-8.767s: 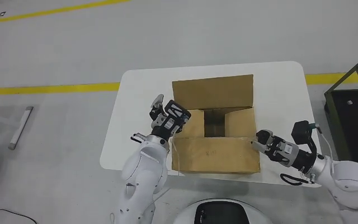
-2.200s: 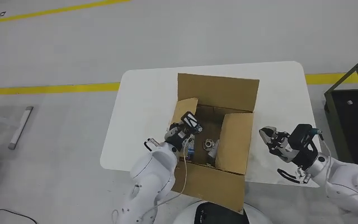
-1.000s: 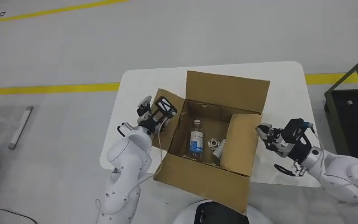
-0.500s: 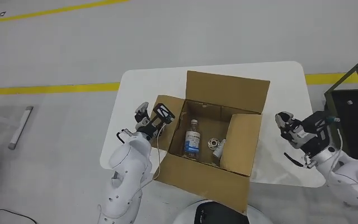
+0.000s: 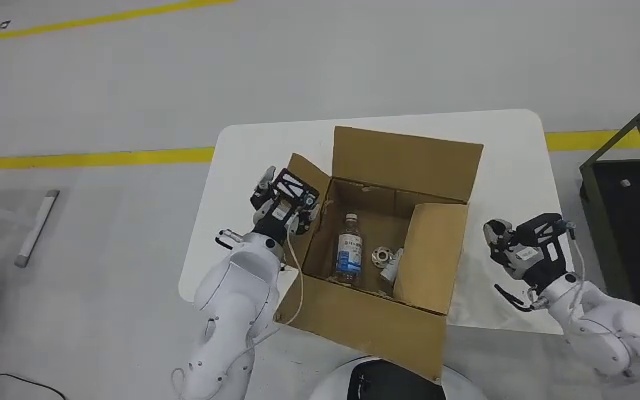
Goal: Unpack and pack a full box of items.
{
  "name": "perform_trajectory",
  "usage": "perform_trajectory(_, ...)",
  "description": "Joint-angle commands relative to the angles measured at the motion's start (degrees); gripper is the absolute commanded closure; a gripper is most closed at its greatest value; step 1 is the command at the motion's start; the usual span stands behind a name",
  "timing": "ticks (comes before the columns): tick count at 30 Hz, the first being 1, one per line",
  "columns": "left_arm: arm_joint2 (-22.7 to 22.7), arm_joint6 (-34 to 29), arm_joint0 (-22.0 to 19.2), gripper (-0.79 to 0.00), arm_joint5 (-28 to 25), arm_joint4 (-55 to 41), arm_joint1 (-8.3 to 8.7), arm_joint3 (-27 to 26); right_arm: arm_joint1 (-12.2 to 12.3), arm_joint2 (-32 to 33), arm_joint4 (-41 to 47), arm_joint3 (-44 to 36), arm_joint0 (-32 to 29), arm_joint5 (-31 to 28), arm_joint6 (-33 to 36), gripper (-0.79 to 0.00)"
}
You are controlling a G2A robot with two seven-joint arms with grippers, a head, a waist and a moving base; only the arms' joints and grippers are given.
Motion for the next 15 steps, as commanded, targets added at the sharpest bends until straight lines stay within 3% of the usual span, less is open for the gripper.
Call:
perform_trajectory(1, 0.8, -0.6, -0.2, -0.785, -0.8, -1.3, -0.10, -0.7, -0.1, -1.0, -0.3, 0.8, 1.6, -0.7, 0.3, 0.000)
perform_trajectory(15, 6.0, -3.1, -0.7, -0.785, 0.3, -9.8, -1.02, -3.1, -0.5, -8.4, -2.2, 11.8, 16.3, -11.5, 2.0, 0.000)
